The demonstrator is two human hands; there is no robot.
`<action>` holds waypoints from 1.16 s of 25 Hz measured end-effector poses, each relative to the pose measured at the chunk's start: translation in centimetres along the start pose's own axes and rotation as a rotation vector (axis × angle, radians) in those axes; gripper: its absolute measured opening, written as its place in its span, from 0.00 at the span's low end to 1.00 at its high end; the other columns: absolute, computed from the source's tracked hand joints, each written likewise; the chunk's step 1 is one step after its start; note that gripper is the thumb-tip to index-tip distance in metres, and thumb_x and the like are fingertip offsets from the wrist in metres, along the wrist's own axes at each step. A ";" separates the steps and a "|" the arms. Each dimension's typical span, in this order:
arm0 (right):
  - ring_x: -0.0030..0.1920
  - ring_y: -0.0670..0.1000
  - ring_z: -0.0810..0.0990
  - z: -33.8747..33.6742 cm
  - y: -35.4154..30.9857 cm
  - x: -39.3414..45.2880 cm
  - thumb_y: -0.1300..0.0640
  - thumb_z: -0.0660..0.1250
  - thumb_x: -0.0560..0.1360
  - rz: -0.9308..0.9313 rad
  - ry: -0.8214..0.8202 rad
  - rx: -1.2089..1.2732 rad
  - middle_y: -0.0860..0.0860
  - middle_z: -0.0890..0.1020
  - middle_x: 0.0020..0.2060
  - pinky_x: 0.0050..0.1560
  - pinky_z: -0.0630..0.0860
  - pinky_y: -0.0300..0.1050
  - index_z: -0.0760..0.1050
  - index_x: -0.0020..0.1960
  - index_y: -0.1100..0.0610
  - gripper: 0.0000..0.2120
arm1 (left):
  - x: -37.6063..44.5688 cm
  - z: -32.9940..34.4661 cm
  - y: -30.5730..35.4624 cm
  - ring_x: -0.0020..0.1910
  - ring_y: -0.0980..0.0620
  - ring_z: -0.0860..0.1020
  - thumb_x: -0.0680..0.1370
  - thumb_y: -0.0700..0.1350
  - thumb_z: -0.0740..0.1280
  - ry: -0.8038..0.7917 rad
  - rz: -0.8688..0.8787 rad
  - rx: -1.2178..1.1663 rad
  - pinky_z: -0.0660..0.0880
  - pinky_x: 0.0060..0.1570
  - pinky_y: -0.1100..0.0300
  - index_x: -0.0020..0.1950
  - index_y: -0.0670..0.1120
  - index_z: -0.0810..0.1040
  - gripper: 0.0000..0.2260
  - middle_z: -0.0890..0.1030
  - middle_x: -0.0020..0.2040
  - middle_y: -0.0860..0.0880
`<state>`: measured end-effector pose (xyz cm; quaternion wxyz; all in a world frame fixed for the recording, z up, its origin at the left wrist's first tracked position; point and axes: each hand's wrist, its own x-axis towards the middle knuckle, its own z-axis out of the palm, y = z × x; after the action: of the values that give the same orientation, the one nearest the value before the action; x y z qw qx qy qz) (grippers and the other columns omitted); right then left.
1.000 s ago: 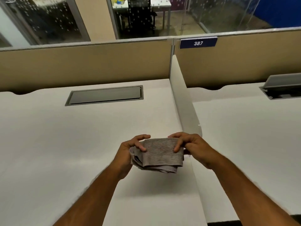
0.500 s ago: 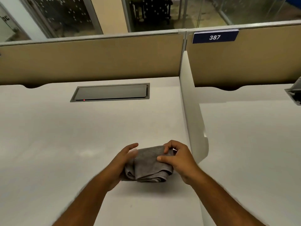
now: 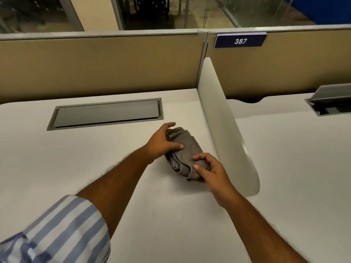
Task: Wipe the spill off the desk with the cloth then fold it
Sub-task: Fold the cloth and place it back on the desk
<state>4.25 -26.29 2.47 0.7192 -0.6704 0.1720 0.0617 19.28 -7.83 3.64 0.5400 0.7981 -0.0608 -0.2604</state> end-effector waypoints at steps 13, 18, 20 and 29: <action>0.86 0.59 0.38 2.2 2.9 7.1 0.31 0.57 0.82 -0.117 0.073 -1.406 0.54 0.36 0.87 0.84 0.44 0.64 0.37 0.87 0.45 0.44 | 2.4 4.8 -5.3 0.88 0.46 0.45 0.87 0.59 0.57 -0.088 0.221 0.835 0.46 0.84 0.41 0.88 0.53 0.45 0.33 0.43 0.89 0.50; 0.86 0.58 0.36 0.8 2.6 7.9 0.26 0.53 0.80 -0.109 -0.069 -1.517 0.54 0.34 0.86 0.83 0.39 0.63 0.32 0.86 0.46 0.47 | 0.9 6.9 -5.6 0.87 0.46 0.40 0.87 0.63 0.53 -0.045 0.146 0.884 0.44 0.86 0.44 0.87 0.50 0.37 0.37 0.37 0.88 0.48; 0.86 0.57 0.36 0.2 2.1 7.7 0.27 0.56 0.79 -0.131 -0.094 -1.497 0.54 0.36 0.86 0.84 0.41 0.64 0.33 0.86 0.47 0.49 | 0.7 7.0 -5.3 0.87 0.46 0.40 0.86 0.65 0.54 -0.049 0.128 0.869 0.43 0.85 0.44 0.87 0.49 0.37 0.39 0.37 0.88 0.47; 0.87 0.55 0.43 -0.3 1.4 5.4 0.40 0.72 0.79 -0.119 0.059 -1.258 0.51 0.43 0.88 0.85 0.53 0.60 0.39 0.87 0.53 0.53 | -1.4 6.0 -6.1 0.88 0.45 0.48 0.81 0.65 0.66 0.122 0.202 0.702 0.47 0.85 0.47 0.88 0.47 0.46 0.45 0.48 0.89 0.47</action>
<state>8.77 -27.25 -0.61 0.1844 -0.9748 0.0851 0.0926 14.08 -9.84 -3.02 0.2590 0.9387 -0.1924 -0.1211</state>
